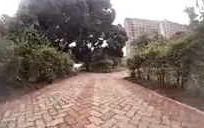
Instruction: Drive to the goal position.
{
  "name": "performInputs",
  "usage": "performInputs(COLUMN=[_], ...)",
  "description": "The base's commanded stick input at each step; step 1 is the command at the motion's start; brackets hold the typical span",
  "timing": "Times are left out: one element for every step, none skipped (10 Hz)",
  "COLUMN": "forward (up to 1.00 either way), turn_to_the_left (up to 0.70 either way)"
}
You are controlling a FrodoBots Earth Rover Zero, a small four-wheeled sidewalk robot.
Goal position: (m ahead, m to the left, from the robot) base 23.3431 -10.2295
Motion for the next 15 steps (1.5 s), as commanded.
performInputs(forward=[0.70,0.70,0.70,0.70,0.70,0.70,0.70,0.70,0.70,0.70,0.70,0.70,0.70,0.70,0.70], turn_to_the_left=[0.00,0.00,0.00,0.00,0.00,0.00,0.00,0.00,0.00,0.00,0.00,-0.03,-0.21,-0.32,-0.22])
